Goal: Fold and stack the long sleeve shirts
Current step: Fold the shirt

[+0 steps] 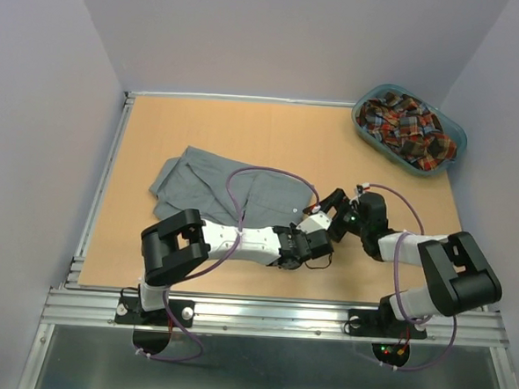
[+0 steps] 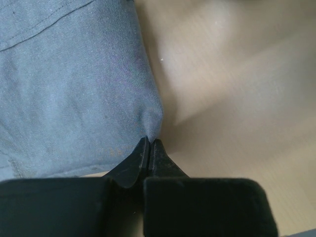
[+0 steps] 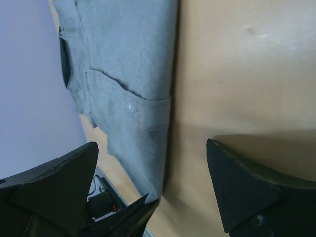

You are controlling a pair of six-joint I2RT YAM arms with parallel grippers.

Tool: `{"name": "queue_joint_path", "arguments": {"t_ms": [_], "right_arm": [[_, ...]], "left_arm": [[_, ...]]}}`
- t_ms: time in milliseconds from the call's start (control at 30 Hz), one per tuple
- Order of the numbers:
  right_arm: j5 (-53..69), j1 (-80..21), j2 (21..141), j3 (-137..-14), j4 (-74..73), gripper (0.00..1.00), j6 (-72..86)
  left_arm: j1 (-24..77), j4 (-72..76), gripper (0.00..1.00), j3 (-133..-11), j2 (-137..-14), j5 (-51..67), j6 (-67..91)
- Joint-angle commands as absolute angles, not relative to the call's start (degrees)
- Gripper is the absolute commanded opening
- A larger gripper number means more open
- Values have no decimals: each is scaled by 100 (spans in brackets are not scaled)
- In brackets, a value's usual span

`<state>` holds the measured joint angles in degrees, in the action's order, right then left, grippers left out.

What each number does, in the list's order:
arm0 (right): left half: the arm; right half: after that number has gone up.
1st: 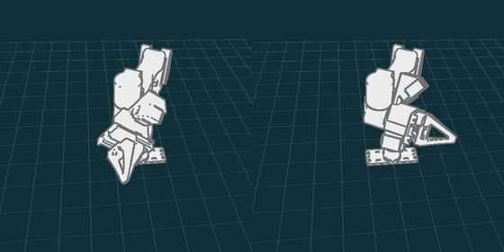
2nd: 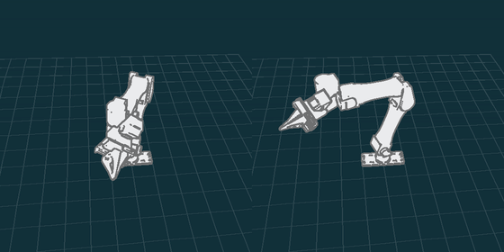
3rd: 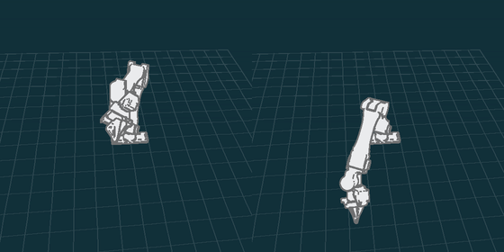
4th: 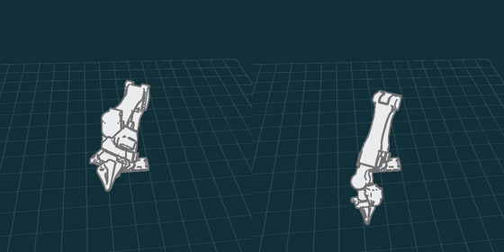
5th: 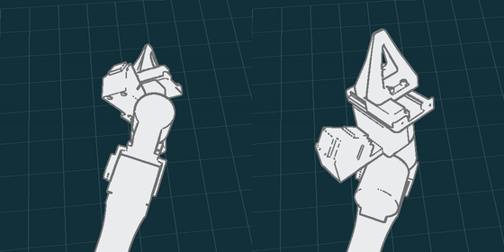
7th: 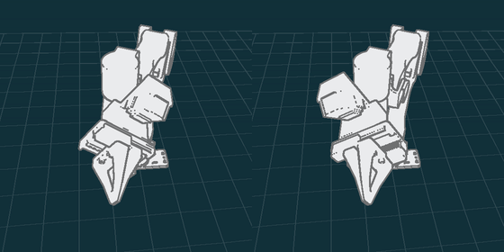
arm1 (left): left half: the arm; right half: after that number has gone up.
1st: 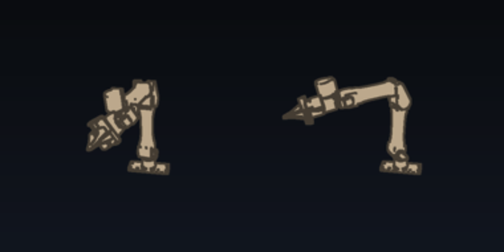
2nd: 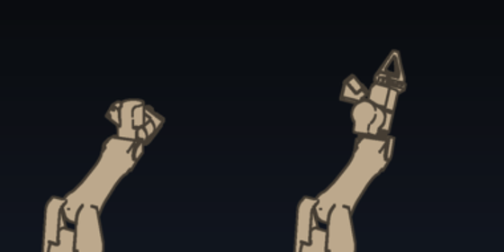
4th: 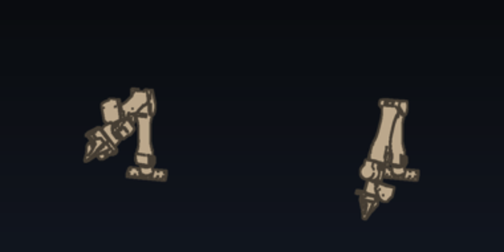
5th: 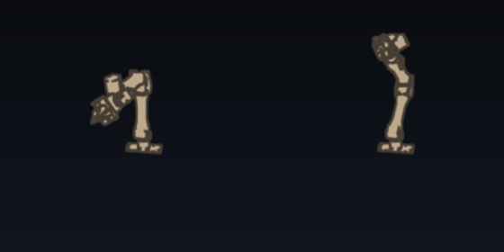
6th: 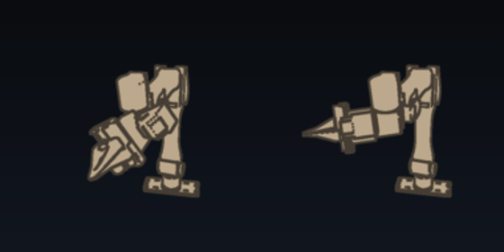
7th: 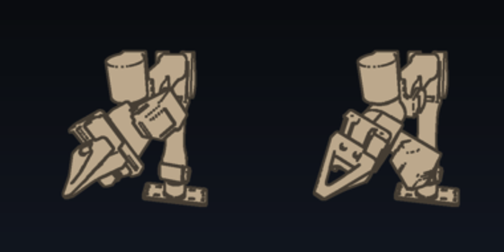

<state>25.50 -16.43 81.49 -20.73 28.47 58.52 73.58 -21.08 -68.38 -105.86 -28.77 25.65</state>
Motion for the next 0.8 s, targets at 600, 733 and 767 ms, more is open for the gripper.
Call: {"name": "queue_joint_path", "arguments": {"t_ms": [600,733,767], "right_arm": [[2171,-2233,10107,-2452,4614,6,6522],[2731,-1820,10055,-2443,4527,1,6180],[2864,-1724,10020,-2469,4448,0,6092]], "left_arm": [[6865,-1960,57,-7199,-9327,-1881,3243],[6130,-1802,77,-6575,-8292,-1557,3462],[5935,-1784,81,-6470,-8088,-1486,3489]]}}
